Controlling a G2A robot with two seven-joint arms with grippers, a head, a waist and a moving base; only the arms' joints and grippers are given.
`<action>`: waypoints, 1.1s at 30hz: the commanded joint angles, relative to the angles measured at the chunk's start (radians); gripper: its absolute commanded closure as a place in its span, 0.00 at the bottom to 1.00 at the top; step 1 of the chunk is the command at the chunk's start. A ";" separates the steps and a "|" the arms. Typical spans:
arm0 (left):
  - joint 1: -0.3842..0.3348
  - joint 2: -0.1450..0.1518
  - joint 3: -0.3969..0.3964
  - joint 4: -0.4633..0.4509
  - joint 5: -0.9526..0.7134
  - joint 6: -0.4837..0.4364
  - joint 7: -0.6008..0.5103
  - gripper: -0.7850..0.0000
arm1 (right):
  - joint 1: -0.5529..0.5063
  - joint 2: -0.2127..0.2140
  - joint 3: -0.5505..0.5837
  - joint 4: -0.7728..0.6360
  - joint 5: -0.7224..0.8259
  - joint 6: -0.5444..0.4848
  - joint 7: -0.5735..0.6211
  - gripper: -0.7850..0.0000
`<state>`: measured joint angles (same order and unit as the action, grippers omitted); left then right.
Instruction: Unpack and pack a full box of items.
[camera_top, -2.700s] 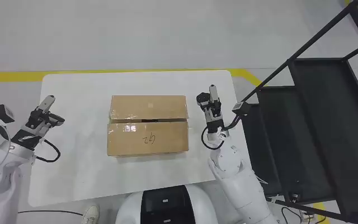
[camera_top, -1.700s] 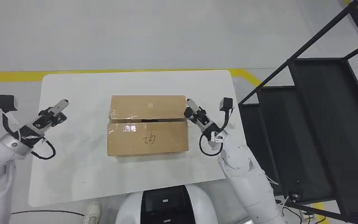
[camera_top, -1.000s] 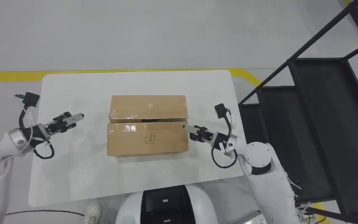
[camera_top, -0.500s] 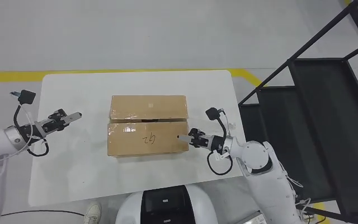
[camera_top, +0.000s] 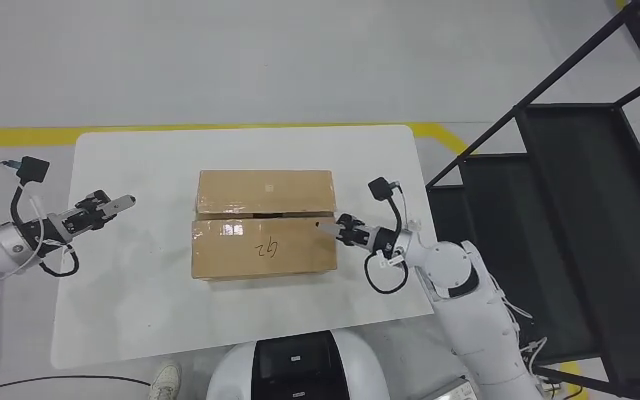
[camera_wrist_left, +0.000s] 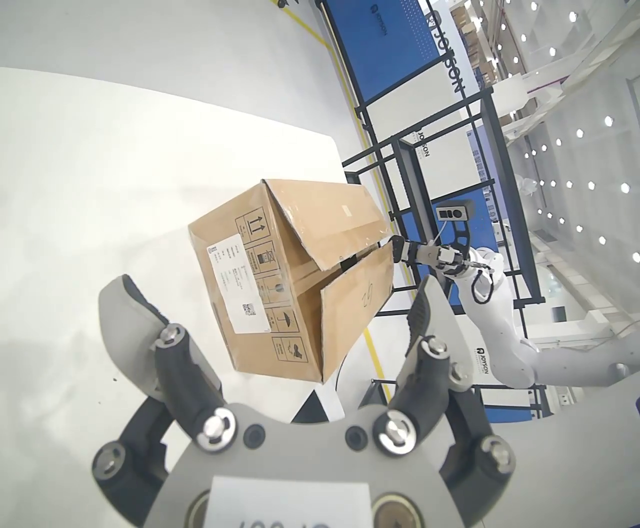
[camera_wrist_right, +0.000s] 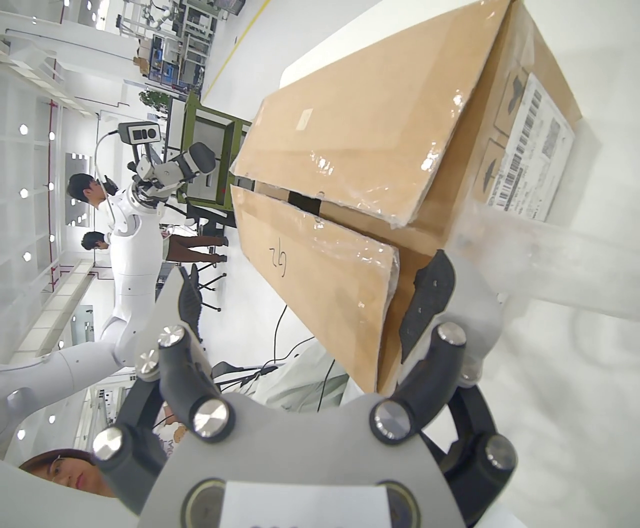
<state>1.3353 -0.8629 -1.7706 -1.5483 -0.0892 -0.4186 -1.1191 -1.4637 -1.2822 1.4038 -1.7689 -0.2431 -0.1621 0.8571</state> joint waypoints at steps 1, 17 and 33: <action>0.000 0.000 0.000 0.000 0.000 0.000 0.000 0.00 | 0.013 0.001 -0.012 0.012 0.001 0.004 -0.002 0.00; 0.000 0.000 0.000 0.000 0.000 0.000 0.000 0.00 | -0.084 0.046 0.033 -0.073 0.330 -0.154 0.409 0.00; 0.022 0.015 0.053 -0.050 -0.133 0.010 -0.232 0.00 | -0.088 0.051 -0.192 -0.004 0.033 -0.061 0.230 0.00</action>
<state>1.3597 -0.8515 -1.7189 -1.6037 -0.2024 -0.4090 -1.2959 -1.5538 -1.2319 1.2163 -1.7764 -0.1884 -0.2322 1.1154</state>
